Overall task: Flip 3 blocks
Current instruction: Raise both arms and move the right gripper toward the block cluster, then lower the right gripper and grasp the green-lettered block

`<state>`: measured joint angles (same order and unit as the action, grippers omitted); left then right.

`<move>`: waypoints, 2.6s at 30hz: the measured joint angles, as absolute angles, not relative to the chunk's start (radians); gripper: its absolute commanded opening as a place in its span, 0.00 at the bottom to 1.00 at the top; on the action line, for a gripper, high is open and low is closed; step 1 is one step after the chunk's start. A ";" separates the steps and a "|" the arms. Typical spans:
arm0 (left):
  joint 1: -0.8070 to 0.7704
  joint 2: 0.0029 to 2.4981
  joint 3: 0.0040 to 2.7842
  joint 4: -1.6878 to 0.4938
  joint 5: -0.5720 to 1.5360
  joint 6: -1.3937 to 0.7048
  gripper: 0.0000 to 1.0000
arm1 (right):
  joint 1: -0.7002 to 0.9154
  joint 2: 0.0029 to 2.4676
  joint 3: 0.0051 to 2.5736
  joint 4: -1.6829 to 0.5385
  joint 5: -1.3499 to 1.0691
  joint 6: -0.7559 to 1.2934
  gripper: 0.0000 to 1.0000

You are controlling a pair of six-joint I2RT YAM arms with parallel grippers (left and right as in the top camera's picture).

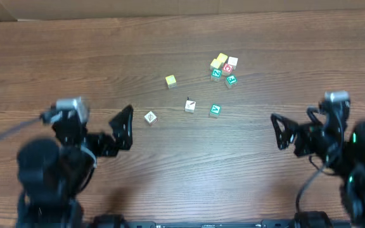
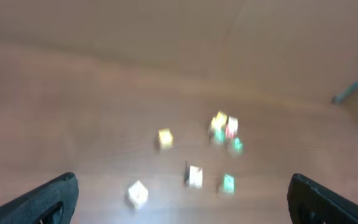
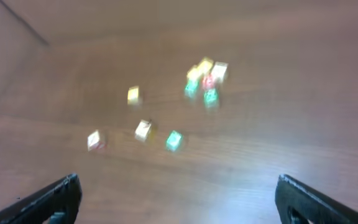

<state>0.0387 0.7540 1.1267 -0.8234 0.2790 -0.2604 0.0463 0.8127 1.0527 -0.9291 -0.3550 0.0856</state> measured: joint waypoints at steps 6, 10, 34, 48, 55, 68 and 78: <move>0.039 1.035 1.296 -1.060 0.297 -0.261 1.00 | 0.046 1.165 1.327 -1.201 -0.385 0.086 1.00; 0.039 1.182 1.306 -1.102 0.297 -0.260 1.00 | 0.046 1.324 1.364 -1.219 -0.466 0.115 1.00; 0.039 1.619 1.306 -1.151 0.145 -0.237 1.00 | 0.346 1.557 1.346 -1.030 -0.207 0.599 0.82; 0.039 1.623 1.306 -1.151 0.081 -0.237 1.00 | 0.500 1.748 1.346 -0.884 -0.031 0.725 0.83; 0.039 1.623 1.306 -1.151 0.077 -0.237 1.00 | 0.500 1.870 1.345 -0.807 -0.018 0.730 0.73; 0.039 1.623 1.306 -1.151 0.076 -0.237 1.00 | 0.500 1.970 1.345 -0.715 -0.018 0.733 0.66; 0.039 1.623 1.306 -1.150 0.076 -0.237 1.00 | 0.508 2.025 1.345 -0.666 -0.015 0.733 0.43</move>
